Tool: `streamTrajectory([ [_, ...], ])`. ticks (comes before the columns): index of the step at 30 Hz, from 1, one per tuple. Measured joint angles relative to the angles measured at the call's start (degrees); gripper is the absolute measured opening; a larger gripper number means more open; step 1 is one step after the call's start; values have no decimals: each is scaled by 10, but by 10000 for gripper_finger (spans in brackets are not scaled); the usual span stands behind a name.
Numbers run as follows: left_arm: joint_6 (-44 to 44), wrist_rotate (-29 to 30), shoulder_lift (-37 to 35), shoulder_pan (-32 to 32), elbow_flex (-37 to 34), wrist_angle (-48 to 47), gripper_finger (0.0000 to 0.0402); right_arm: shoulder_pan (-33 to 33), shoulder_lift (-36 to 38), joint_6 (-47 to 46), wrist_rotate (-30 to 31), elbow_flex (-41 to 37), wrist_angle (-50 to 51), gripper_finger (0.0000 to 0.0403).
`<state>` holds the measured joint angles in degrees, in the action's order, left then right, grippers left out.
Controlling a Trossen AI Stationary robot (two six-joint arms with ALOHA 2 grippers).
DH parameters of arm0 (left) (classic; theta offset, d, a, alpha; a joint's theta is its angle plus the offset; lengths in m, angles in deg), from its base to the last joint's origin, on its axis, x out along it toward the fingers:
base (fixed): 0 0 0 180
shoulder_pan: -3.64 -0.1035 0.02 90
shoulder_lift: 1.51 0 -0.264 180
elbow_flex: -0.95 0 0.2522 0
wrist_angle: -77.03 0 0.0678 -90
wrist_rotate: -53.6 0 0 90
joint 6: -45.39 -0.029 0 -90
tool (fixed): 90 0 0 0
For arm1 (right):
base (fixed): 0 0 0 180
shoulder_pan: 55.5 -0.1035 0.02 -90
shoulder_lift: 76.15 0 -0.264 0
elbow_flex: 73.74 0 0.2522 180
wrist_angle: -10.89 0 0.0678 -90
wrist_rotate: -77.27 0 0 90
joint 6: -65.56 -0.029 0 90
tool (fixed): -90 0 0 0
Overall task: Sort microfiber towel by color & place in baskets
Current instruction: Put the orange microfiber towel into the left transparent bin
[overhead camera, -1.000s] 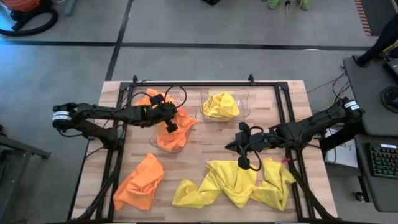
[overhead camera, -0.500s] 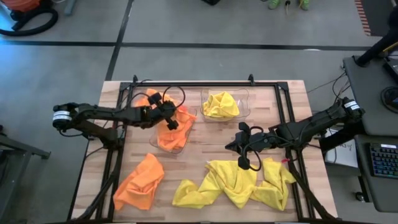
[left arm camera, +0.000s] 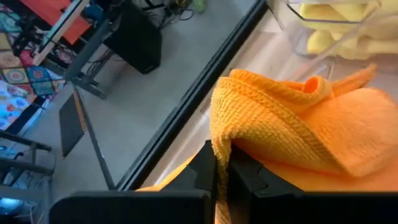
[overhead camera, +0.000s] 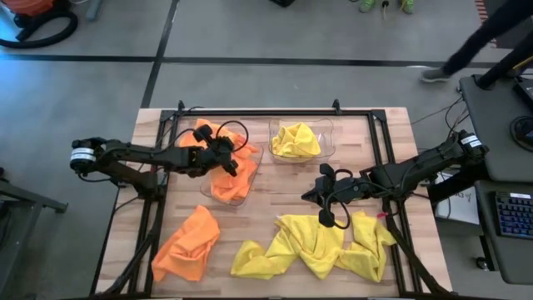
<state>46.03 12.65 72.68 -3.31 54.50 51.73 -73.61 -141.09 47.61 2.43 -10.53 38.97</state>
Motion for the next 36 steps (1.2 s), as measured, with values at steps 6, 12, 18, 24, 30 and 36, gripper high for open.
streamTrajectory([
  [6, -37, -57, 0, 10, 0, 0, 0, 0, 0, 1, 0, 0, 0, 13],
  [12, -62, -61, 0, 25, 0, 0, 0, 0, 0, 2, 0, 0, 0, 13],
  [18, -57, -97, 0, 30, 0, 0, 0, 0, 0, 2, 0, 0, 0, 13],
  [24, -49, -148, 0, 30, 0, 0, 0, 0, 0, 2, 0, 0, 0, 13],
  [30, -46, -195, 0, 30, -1, -2, 0, 0, 0, 2, 0, 0, 0, 13],
  [36, -33, -233, 0, 30, -1, -29, 0, 0, 0, 2, 0, 0, 0, 13],
])
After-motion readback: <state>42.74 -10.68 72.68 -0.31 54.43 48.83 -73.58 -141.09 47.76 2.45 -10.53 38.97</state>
